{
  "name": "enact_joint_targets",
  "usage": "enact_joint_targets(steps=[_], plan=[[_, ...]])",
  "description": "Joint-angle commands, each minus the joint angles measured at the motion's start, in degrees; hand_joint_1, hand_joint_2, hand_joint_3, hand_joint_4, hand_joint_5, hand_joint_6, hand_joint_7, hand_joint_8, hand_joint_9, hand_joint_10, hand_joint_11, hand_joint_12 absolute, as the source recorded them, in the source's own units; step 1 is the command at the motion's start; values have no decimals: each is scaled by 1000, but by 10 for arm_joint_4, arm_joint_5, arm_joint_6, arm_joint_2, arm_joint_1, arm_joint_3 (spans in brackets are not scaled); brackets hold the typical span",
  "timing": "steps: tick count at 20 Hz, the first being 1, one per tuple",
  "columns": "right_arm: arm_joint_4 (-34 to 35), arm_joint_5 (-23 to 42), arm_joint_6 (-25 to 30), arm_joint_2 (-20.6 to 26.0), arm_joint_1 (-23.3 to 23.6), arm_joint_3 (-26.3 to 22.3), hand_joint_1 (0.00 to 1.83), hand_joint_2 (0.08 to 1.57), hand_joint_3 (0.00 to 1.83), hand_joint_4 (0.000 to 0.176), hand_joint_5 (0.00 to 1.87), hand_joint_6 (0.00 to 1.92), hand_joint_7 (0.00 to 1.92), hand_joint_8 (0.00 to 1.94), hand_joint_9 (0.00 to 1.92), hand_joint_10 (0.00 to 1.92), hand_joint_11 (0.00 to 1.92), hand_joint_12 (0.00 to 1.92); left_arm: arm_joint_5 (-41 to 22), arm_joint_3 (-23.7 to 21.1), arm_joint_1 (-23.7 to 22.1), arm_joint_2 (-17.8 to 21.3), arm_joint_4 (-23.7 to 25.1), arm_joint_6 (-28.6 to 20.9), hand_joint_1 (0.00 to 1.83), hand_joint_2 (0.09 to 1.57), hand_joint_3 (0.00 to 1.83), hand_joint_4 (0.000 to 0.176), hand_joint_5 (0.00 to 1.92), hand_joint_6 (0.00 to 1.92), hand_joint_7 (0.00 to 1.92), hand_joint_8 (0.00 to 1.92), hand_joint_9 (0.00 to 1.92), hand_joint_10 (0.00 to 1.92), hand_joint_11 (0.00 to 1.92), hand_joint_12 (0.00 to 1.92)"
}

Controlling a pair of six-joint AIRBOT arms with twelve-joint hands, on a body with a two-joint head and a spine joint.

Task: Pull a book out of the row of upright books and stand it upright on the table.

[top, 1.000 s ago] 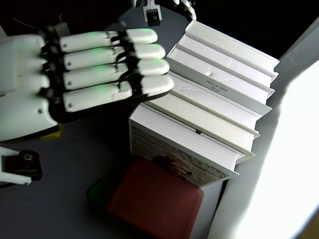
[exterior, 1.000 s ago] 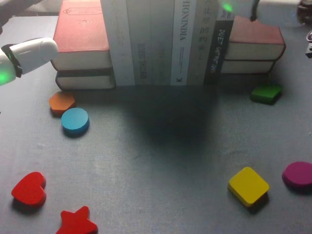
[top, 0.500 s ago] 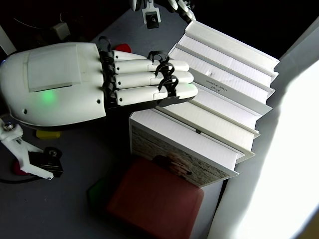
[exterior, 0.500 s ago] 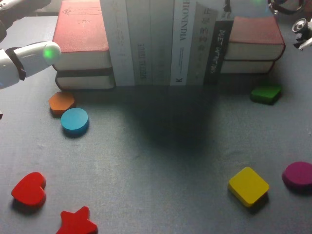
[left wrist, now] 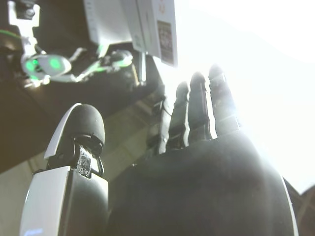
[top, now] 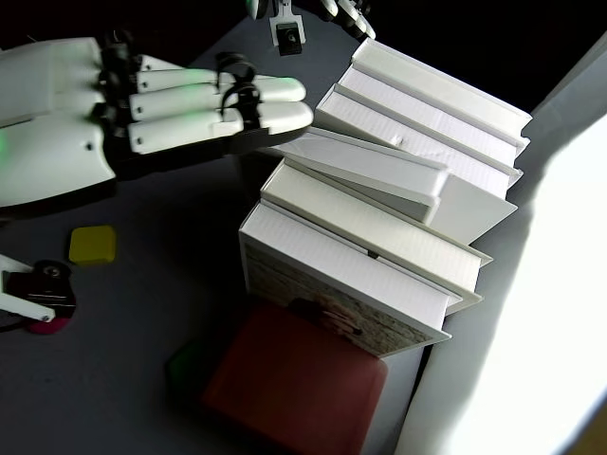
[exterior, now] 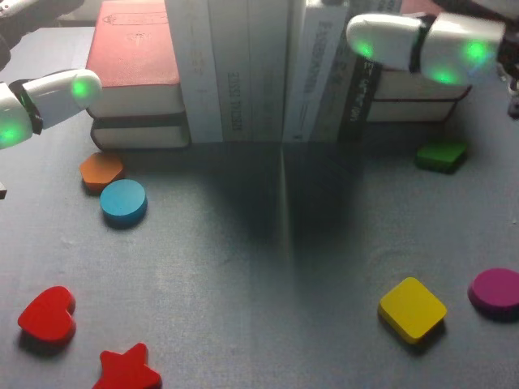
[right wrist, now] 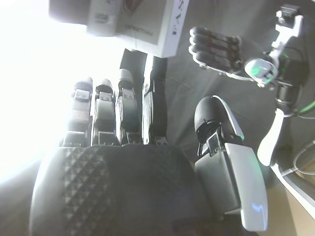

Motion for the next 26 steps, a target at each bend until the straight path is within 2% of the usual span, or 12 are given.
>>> enact_joint_targets(steps=[1,3,5,10,13,15,17,19,21,23,24,26], plan=[[2,85,16,2,-8,-5,0,1411,11,0,795,372,189,4,0,0,0,0,-72,2,-1,-1,-25,-4,386,1365,0,11,108,2,1,0,10,2,0,139],[-1,115,35,6,-37,-13,119,1451,3,0,801,428,181,1,0,0,0,0,-74,2,1,-2,-28,-4,360,1368,1,18,99,0,0,0,6,0,0,126],[-7,146,49,8,-63,-23,6,1428,0,0,759,495,193,8,0,0,0,0,-77,1,3,-2,-31,-4,347,1372,2,27,82,3,0,0,0,0,0,61],[-16,207,81,19,-113,-42,0,1375,0,0,810,526,240,22,0,0,0,0,-79,0,4,-2,-33,-4,331,1382,3,16,75,3,0,0,0,0,0,0],[-12,207,82,20,-108,-34,0,1393,0,0,826,539,285,37,5,2,0,0,-79,1,5,-3,-34,-4,318,1382,2,25,70,1,0,0,0,0,0,0],[-11,205,85,20,-100,-25,3,1407,0,0,219,279,70,0,0,0,0,0,-79,1,5,-3,-34,-4,369,1366,0,14,100,7,6,2,16,5,22,13],[-17,202,89,27,-95,-21,452,1361,0,74,1,5,0,0,0,0,0,0,-79,2,4,-5,-34,-4,414,1361,0,7,123,6,14,1,22,3,12,19],[-32,189,97,34,-71,-15,601,1274,0,154,0,0,0,0,0,0,0,0,-80,2,4,-5,-35,-4,389,1361,0,6,124,4,17,1,30,5,27,34],[-59,164,107,38,-41,-12,577,1214,0,175,0,0,0,0,0,0,27,13,-80,4,4,-7,-35,-4,362,1367,2,8,111,1,11,2,31,4,22,43],[-118,108,130,40,8,-5,797,1106,54,176,0,0,0,0,0,0,0,1334,-80,5,5,-9,-37,-4,340,1377,0,0,102,0,18,0,39,1,0,113],[-151,76,140,40,37,-3,960,1070,36,173,0,0,0,0,0,0,0,1440,-80,5,6,-9,-38,-4,332,1376,0,0,103,0,22,1,41,1,0,117],[-215,19,155,40,85,-4,1151,1041,14,135,0,0,0,0,0,0,0,1236,-80,5,7,-9,-39,-4,346,1374,0,6,103,0,15,0,35,0,0,122]])
